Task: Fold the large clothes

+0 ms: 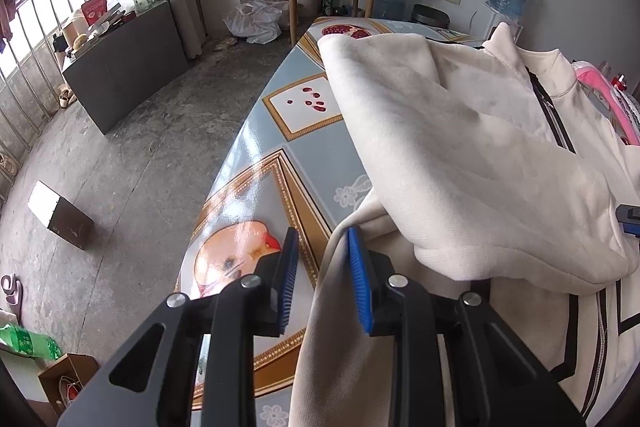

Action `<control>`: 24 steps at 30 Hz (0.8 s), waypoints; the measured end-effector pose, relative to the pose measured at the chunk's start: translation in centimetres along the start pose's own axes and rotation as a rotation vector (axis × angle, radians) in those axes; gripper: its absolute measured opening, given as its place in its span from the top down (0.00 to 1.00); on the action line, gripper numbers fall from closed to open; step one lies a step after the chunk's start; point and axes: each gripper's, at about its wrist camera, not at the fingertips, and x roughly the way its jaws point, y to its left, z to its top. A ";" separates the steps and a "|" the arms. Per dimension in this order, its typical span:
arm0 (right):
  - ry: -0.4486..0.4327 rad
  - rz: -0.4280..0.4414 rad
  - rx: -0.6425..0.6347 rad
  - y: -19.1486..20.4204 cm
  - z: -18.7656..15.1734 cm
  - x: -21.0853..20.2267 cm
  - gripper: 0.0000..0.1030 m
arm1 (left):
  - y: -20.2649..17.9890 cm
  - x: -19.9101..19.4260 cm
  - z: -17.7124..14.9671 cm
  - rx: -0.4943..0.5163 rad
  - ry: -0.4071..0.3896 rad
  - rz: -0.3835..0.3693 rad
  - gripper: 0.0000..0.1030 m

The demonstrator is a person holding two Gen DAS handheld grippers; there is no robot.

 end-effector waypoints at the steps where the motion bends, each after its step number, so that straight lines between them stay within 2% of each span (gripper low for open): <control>1: -0.007 -0.018 -0.018 0.5 -0.1 0.2 0.44 | 0.0 0.0 0.0 -0.007 -0.001 -0.001 0.76; 3: -0.032 -0.103 -0.089 1.9 -0.7 0.4 0.45 | 0.3 0.0 0.0 -0.023 0.000 -0.005 0.76; 4: -0.051 -0.165 -0.123 2.6 -1.0 0.5 0.50 | 0.3 0.0 0.0 -0.031 0.000 -0.007 0.76; 5: -0.063 -0.212 -0.151 3.1 -1.3 0.5 0.62 | 0.4 0.1 0.0 -0.038 -0.001 -0.009 0.76; 6: -0.073 -0.218 -0.163 3.4 -1.4 0.4 0.70 | 0.3 0.1 0.0 -0.041 -0.001 -0.011 0.76; 7: -0.080 -0.202 -0.159 3.6 -1.4 0.1 0.78 | 0.3 0.1 -0.1 -0.043 -0.002 -0.011 0.76; 8: -0.085 -0.183 -0.151 3.7 -1.2 -0.3 0.90 | 0.3 0.1 -0.2 -0.044 -0.003 -0.009 0.76; 11: -0.187 -0.177 -0.156 4.7 0.2 -2.8 0.92 | 0.1 0.1 -0.2 -0.045 -0.002 -0.002 0.76; 13: -0.305 -0.191 -0.153 5.3 1.4 -6.0 0.92 | 0.2 0.0 -0.2 -0.045 -0.001 0.000 0.76; 15: -0.405 -0.186 -0.119 4.7 2.6 -9.5 0.92 | 0.3 0.0 -0.2 -0.052 0.002 -0.003 0.76; 17: -0.449 -0.180 -0.066 3.1 3.4 -11.5 0.92 | 0.4 0.1 -0.1 -0.062 0.009 -0.010 0.75; 21: -0.385 -0.175 0.037 -1.4 3.7 -10.5 0.92 | 0.3 0.2 0.0 -0.055 0.012 -0.009 0.74; 24: -0.333 -0.183 0.062 -2.5 3.3 -8.2 0.92 | 0.4 0.2 0.0 -0.061 0.011 -0.012 0.74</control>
